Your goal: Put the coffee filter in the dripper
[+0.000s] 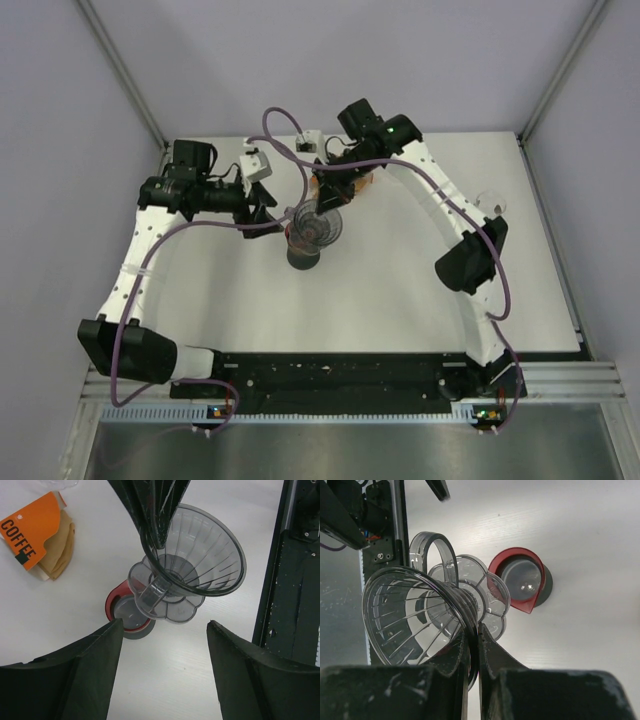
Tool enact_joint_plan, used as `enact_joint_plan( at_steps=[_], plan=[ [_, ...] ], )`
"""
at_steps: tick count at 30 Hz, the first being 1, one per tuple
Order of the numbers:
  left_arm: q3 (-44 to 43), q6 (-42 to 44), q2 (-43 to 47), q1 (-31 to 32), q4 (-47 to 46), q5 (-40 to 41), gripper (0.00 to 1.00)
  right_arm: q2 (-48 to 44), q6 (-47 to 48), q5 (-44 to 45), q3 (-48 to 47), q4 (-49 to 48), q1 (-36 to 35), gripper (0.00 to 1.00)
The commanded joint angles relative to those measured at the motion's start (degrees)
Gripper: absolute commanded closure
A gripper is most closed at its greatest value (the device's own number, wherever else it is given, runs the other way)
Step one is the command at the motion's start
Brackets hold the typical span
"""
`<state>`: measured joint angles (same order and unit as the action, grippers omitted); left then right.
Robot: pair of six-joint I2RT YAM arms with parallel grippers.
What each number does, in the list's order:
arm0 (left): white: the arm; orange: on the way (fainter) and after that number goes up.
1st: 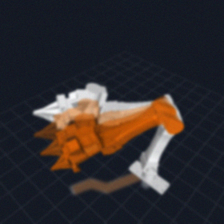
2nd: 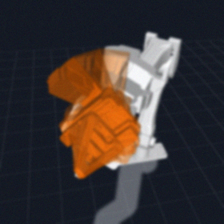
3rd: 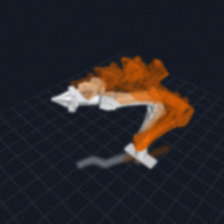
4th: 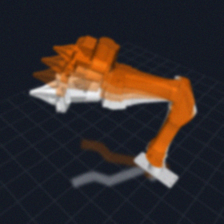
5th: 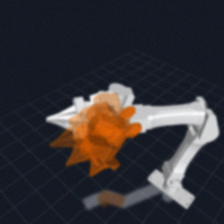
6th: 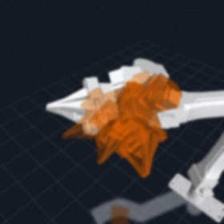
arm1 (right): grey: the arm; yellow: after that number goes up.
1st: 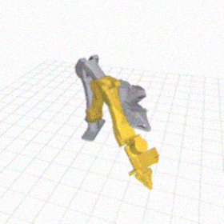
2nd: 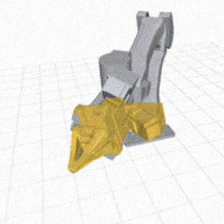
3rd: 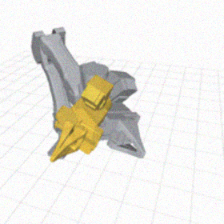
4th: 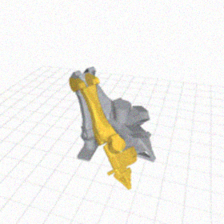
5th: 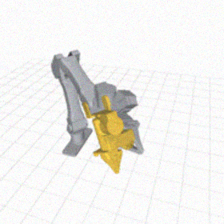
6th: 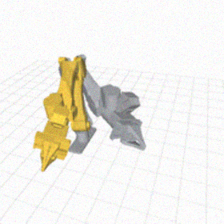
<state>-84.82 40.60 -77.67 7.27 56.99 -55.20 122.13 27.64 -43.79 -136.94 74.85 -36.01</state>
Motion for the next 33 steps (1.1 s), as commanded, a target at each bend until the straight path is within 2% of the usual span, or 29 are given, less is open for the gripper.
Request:
enact_joint_plan(
  at_steps=[1, 7, 8, 11, 15, 18, 21, 23, 25, 27, 29, 33],
  plan=[
    [1.58, -1.39, -0.82, 0.64, -4.33, -3.34, 0.28, 2.06, 1.72, -5.95, -5.26, -0.67, -2.13, 1.0],
    [2.55, -1.84, -1.69, 1.26, -5.84, -2.9, 0.35, 2.5, 2.68, -8.5, -5.53, -0.84, -2.4, 1.0],
    [2.81, -1.84, -1.78, 1.26, -5.93, -2.98, 0.4, 2.5, 2.86, -8.42, -5.44, -0.85, -2.49, 1.0],
    [3.43, -1.84, -1.96, 1.7, -6.1, -3.42, 0.64, 2.77, 2.16, -7.1, -5.26, -1.63, -2.4, 1.0],
    [4.74, 0.7, -2.13, 1.87, -4.27, -3.86, 0.8, 2.59, -0.91, -3.68, -5.35, -4.53, -2.31, 1.0],
    [5.71, 3.17, -1.87, 1.87, -3.03, -3.34, 1.0, 2.42, -4.16, 0.79, -5.26, -7.78, -2.4, 1.0],
    [6.15, 1.69, -1.26, 1.87, -4.95, -0.53, 1.0, 2.41, -8.2, 5.37, -5.35, -12.43, -2.22, 1.0],
    [6.42, -2.52, -0.91, 1.79, -9.95, 3.94, 1.0, 2.07, -11.36, 8.27, -5.0, -15.42, -1.87, 0.8],
    [6.77, -5.52, -0.73, 1.7, -13.03, 7.54, 1.0, 1.72, -13.83, 10.12, -4.74, -18.41, -1.26, 0.65],
    [7.55, -6.67, -0.56, 1.09, -15.06, 8.35, 1.0, 0.49, -16.11, 11.79, -3.6, -20.78, -0.73, 0.58],
    [10.1, -7.99, 0.06, 0.38, -17.96, 6.34, 1.0, -0.92, -18.31, 13.28, -1.84, -23.24, 0.06, 0.54],
    [14.93, -9.22, 1.2, -0.5, -22.0, 3.7, 1.0, -3.56, -20.69, 14.0, 2.37, -26.77, 1.47, 0.52]
  ],
)
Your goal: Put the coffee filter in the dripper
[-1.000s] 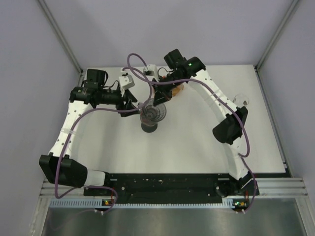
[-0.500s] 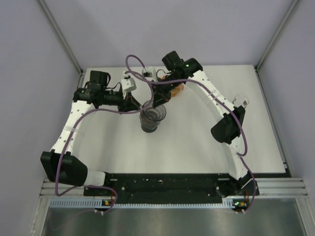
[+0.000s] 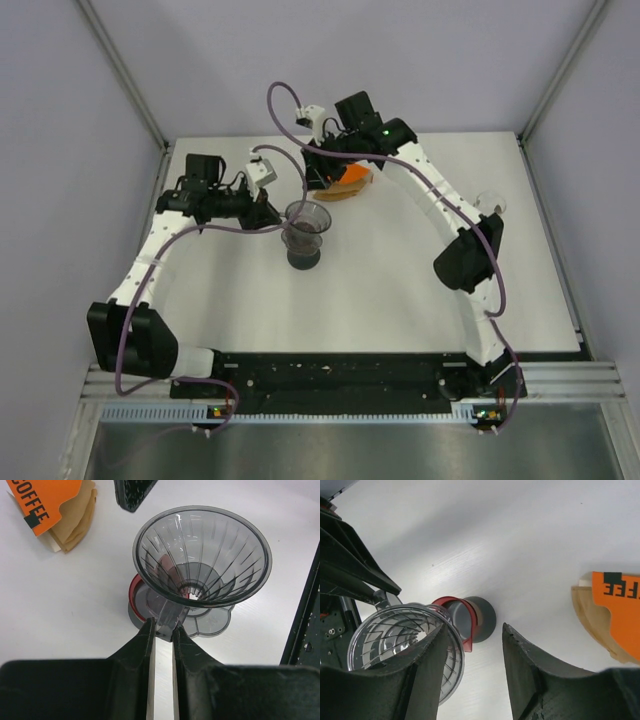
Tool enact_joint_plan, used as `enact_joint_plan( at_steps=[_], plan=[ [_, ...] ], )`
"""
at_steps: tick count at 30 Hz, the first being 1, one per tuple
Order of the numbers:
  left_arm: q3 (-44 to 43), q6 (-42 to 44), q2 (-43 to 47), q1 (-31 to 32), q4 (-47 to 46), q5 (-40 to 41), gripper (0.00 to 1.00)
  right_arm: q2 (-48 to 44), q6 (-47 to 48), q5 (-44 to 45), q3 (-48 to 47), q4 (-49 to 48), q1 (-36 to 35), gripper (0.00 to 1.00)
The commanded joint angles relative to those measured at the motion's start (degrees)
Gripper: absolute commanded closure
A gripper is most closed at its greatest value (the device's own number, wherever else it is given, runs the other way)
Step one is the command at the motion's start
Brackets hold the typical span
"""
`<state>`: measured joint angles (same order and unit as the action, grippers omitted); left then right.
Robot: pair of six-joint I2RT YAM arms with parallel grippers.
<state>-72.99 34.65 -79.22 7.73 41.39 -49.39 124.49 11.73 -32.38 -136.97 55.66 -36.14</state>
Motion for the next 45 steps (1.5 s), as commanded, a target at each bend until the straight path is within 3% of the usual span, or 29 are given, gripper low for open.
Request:
enact_joint_plan(
  at_steps=[1, 6, 10, 13, 23, 33, 41, 45],
  plan=[
    [4.68, -4.15, 3.1, -1.31, -7.88, -2.21, 1.0, -6.44, -4.87, 2.41, 3.1, -8.02, 1.86, 0.52],
    [9.44, -7.41, 3.81, -3.59, -17.38, -3.34, 1.0, -6.89, -4.96, 0.48, 4.43, -8.37, 2.04, 0.51],
    [10.15, -1.63, 4.51, -3.68, -14.15, -7.04, 1.0, -7.33, -5.14, -0.23, 4.86, -8.37, 1.95, 0.5],
    [9.8, 1.38, 5.04, -3.77, -12.73, -5.2, 1.0, -7.5, -5.05, -0.49, 4.96, -8.37, 2.04, 0.5],
    [16.64, 1.65, 5.66, -4.56, -21.69, -4.14, 1.0, -8.29, -6.28, -1.89, 6.27, -8.46, 2.04, 0.5],
    [19.11, 0.59, 5.22, -4.91, -26.53, -4.05, 1.0, -10.84, -8.82, -3.57, 13.82, -9.08, 1.34, 0.37],
    [19.55, 3.75, 4.87, -4.91, -24.16, -2.74, 1.0, -13.04, -9.44, -0.58, 17.08, -10.22, 0.72, 0.28],
    [18.24, 3.32, 5.04, -4.91, -22.05, -1.25, 0.83, -13.04, -9.79, 1.0, 15.86, -10.22, 0.72, 0.28]
  ],
)
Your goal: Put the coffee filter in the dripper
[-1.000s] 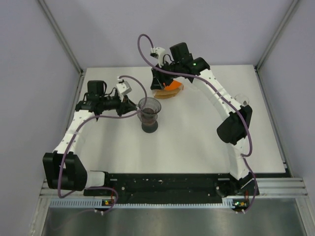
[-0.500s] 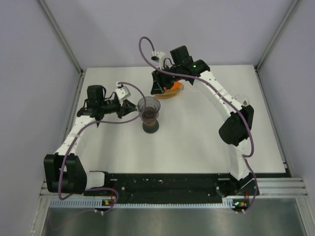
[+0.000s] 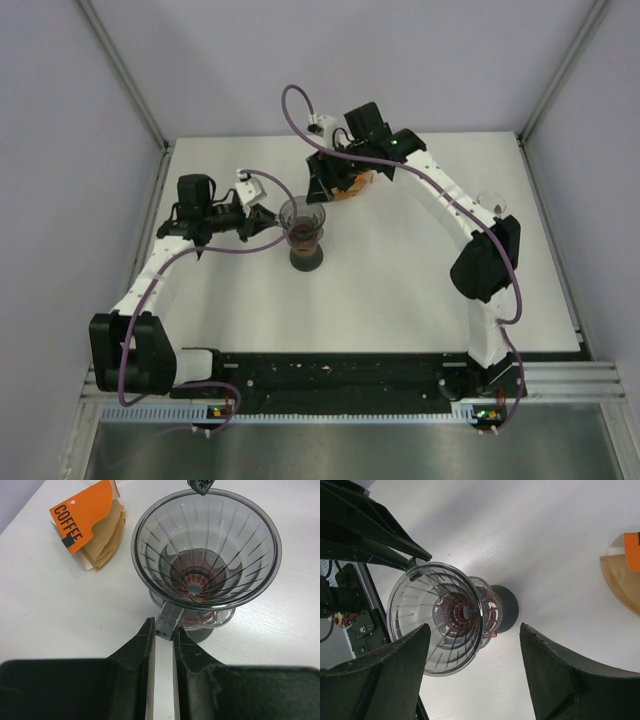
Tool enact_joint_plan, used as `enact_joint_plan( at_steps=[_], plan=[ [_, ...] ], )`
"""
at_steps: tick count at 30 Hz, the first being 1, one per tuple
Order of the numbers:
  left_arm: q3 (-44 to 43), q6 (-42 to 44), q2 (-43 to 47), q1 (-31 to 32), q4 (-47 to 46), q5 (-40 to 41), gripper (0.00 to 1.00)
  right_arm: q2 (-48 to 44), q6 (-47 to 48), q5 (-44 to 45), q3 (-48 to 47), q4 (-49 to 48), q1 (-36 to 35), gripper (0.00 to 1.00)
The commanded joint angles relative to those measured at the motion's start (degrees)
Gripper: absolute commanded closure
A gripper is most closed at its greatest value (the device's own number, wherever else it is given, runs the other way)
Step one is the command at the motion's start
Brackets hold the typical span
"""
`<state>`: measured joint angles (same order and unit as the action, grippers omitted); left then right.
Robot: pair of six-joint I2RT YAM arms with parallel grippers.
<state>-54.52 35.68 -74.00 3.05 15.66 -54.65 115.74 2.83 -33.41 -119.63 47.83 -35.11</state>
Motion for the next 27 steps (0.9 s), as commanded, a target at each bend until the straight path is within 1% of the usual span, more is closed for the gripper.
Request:
enact_joint_plan(
  at_steps=[1, 4, 6, 8, 10, 12, 15, 17, 22, 23, 25, 26, 27],
  plan=[
    [-0.58, 2.11, -0.01, -0.24, 4.46, 4.38, 0.78, -4.12, -1.24, 2.99, -2.35, -2.39, -0.22, 0.28],
    [-2.34, 2.99, 0.08, -0.32, 7.35, 4.47, 0.66, -3.6, -2.39, 4.92, -4.72, -2.66, 0.13, 0.3],
    [-3.13, 3.43, 0.17, -0.32, 8.68, 4.29, 0.57, -3.51, -6.51, 6.5, -5.69, -3.71, 0.83, 0.32],
    [-3.92, 3.61, 0.43, -0.32, 9.82, 4.38, 0.52, -4.2, -10.19, 9.14, -5.18, -5.9, 2.32, 0.35],
    [-4.71, 3.78, 0.61, -0.41, 11.05, 4.56, 0.46, -5.61, -15.29, 11.43, -1.94, -9.58, 4.43, 0.35],
    [-5.5, 4.04, 0.87, -0.41, 12.54, 4.73, 0.41, -7.71, -22.04, 13.01, 3.76, -15.02, 7.15, 0.36],
    [-6.82, 4.75, 1.22, -0.5, 14.65, 5.69, 0.38, -12.46, -30.93, 13.89, 16.59, -27.57, 10.32, 0.37],
    [-7.18, 4.84, 1.31, -0.59, 15.27, 6.22, 0.38, -14.75, -33.76, 15.56, 23.1, -33.66, 11.12, 0.4],
    [-9.11, 4.31, 1.4, -0.85, 17.64, 7.72, 0.36, -15.72, -35.69, 19.96, 27.87, -37.54, 11.56, 0.39],
    [-9.63, 3.53, 1.4, -0.94, 17.91, 8.24, 0.36, -15.55, -37.27, 20.05, 29.36, -39.12, 11.73, 0.39],
    [-10.86, 0.72, 1.49, -1.11, 18.0, 10.26, 0.36, -15.11, -43.31, 19.7, 33.65, -43.59, 12.08, 0.4],
    [-11.39, -0.69, 1.57, -1.2, 18.0, 11.57, 0.35, -14.85, -45.96, 19.26, 36.29, -46.92, 12.26, 0.42],
    [-11.92, -2.35, 1.75, -1.29, 18.0, 12.72, 0.35, -14.15, -48.94, 18.82, 38.66, -50.09, 12.17, 0.46]
  ],
)
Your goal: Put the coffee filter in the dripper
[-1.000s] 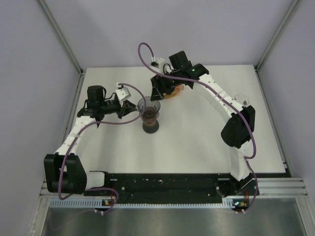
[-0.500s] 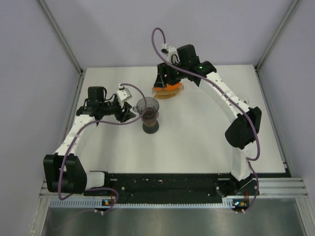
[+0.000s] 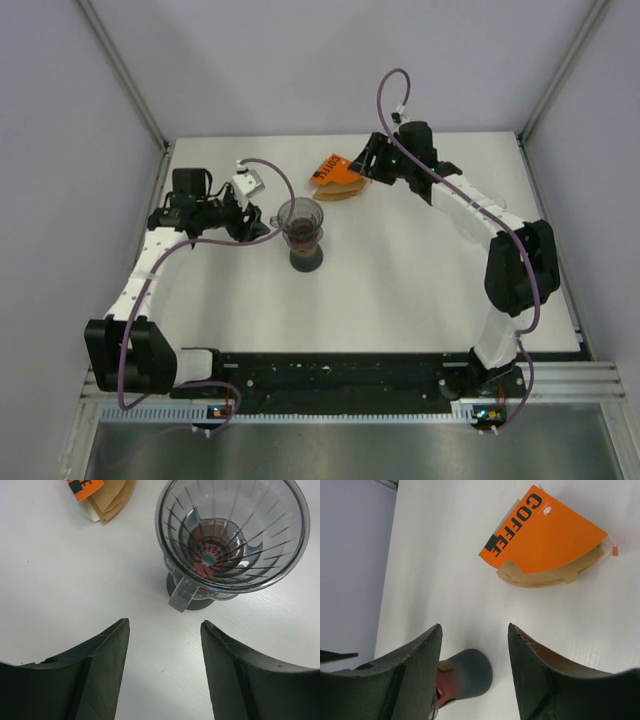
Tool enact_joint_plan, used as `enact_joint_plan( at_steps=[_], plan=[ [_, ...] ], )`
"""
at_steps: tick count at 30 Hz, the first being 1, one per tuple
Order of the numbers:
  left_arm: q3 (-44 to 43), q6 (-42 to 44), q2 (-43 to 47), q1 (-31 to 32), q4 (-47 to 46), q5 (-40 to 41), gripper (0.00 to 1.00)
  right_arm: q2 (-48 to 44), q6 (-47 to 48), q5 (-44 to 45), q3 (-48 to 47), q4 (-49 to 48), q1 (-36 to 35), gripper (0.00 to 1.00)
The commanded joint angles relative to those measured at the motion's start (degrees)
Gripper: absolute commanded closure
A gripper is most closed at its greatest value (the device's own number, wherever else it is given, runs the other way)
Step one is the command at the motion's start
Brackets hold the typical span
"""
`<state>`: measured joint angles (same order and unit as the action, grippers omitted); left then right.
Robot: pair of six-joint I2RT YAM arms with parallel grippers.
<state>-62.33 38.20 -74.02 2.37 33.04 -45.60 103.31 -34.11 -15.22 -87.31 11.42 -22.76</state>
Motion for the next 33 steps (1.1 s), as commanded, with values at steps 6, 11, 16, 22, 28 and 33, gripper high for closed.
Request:
enact_joint_plan(
  at_steps=[6, 11, 16, 22, 28, 33],
  plan=[
    [-5.96, -13.31, 2.65, -1.32, 1.5, 9.47, 0.35, 2.51, -27.48, 1.77, 16.02, -30.2, -0.18, 0.55],
    [-7.46, -15.43, 2.92, -2.02, 3.44, 15.19, 0.35, 4.71, -33.64, 4.93, 19.45, -36.89, -0.26, 0.55],
    [-7.29, -17.71, 2.48, -2.02, 2.21, 18.53, 0.35, 7.08, -40.15, 8.27, 22.62, -42.62, -0.53, 0.56],
    [-7.99, -18.95, 2.12, -2.02, 1.33, 19.76, 0.35, 12.87, -46.04, 10.21, 20.52, -45.16, -0.88, 0.57],
    [-7.55, -18.24, 1.86, -3.6, 1.24, 21.61, 0.36, 16.84, -51.06, 9.86, 19.28, -47.72, -2.11, 0.62],
    [-8.07, -18.16, 1.51, -3.6, 1.24, 21.61, 0.35, 19.38, -52.2, 10.04, 17.0, -48.24, -2.99, 0.62]
  ],
)
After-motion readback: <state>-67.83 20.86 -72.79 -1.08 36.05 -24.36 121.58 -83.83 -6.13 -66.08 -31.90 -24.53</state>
